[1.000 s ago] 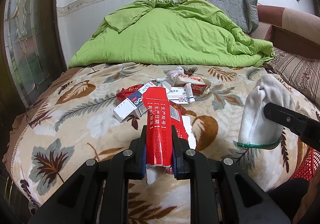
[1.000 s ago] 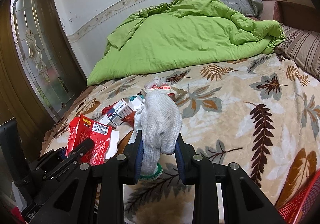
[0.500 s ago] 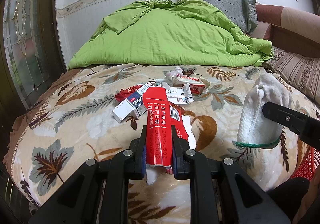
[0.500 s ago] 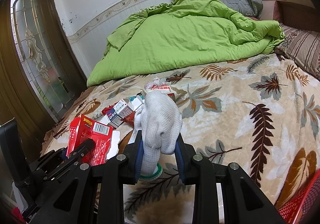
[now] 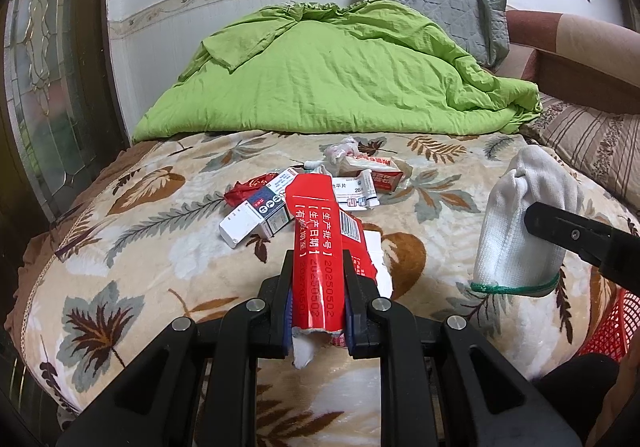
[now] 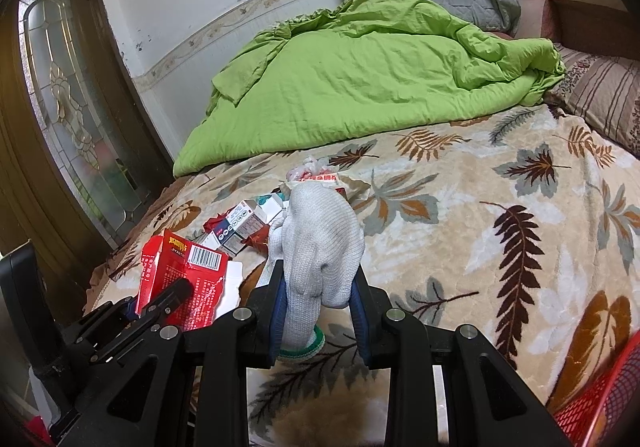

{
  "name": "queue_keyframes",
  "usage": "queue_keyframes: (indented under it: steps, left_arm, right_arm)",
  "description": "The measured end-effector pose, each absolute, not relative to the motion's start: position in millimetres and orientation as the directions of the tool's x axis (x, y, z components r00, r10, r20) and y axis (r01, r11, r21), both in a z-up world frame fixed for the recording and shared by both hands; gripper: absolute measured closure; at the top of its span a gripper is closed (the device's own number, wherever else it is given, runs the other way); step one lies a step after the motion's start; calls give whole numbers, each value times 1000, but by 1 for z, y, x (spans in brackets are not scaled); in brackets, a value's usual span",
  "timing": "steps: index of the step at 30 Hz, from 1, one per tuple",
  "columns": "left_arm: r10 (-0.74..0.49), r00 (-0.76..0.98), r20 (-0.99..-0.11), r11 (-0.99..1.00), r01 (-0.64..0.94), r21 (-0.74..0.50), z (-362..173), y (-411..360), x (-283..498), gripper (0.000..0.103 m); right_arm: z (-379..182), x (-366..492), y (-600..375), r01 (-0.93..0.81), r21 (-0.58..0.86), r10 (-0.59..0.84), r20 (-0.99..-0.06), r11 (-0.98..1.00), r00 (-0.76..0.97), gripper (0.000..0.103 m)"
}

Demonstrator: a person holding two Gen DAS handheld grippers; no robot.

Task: Collect trash
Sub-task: 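Lift the red wrapper and white glove and carry them toward the wastebasket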

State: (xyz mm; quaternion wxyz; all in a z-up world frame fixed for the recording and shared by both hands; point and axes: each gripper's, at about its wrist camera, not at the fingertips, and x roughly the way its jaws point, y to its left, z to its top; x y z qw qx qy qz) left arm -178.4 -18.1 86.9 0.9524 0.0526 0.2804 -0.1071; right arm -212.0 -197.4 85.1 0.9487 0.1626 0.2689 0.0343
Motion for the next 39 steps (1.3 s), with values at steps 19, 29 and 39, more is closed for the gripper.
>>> queue_keyframes:
  steps: [19,29,39]
  left_arm:
    - [-201,817,-541,960,275,60,97,-32,-198,85]
    - [-302,795,-526,934,357,2,120,-47,-220,85]
    - [-488,700,-522,829,559,-26,144,-103,-259,85]
  right_arm:
    - [106,-261,-247,112,371,85,-475,922,876,72]
    - [117,-299,-272,160,361,30,-467,919,884,72]
    - [115,-376,-333,341,351,-131,-504,872,854,71]
